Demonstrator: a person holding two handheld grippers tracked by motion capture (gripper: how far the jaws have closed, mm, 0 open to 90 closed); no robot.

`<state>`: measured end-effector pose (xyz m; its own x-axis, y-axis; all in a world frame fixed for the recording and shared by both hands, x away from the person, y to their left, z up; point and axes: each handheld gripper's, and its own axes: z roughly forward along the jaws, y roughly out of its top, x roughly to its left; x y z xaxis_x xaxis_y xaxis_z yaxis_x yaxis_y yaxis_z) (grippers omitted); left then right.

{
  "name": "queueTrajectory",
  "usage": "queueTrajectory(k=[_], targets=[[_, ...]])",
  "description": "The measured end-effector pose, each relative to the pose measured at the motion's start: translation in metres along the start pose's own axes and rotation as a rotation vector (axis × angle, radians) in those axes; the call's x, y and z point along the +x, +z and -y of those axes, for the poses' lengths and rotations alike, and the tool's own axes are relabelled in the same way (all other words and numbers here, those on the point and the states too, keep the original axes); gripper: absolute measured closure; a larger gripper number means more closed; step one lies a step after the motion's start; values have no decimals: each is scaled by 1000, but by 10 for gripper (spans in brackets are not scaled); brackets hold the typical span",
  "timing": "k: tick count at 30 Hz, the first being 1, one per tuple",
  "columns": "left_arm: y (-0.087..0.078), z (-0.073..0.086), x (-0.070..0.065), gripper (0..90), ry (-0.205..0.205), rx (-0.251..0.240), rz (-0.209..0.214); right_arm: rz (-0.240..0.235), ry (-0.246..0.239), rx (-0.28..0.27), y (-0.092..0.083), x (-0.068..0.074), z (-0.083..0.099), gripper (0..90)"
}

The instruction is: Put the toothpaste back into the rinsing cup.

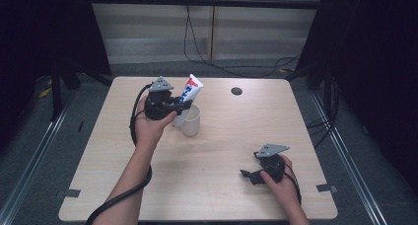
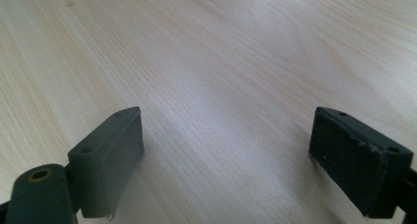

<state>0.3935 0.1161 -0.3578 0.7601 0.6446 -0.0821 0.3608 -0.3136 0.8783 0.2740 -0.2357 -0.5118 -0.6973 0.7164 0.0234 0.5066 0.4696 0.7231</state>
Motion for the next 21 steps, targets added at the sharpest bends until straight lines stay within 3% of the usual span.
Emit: queueTrajectory(k=[21], targets=[[17,-7,3,677,-17,-24,-20,1,0,-1,0,0,0,126]])
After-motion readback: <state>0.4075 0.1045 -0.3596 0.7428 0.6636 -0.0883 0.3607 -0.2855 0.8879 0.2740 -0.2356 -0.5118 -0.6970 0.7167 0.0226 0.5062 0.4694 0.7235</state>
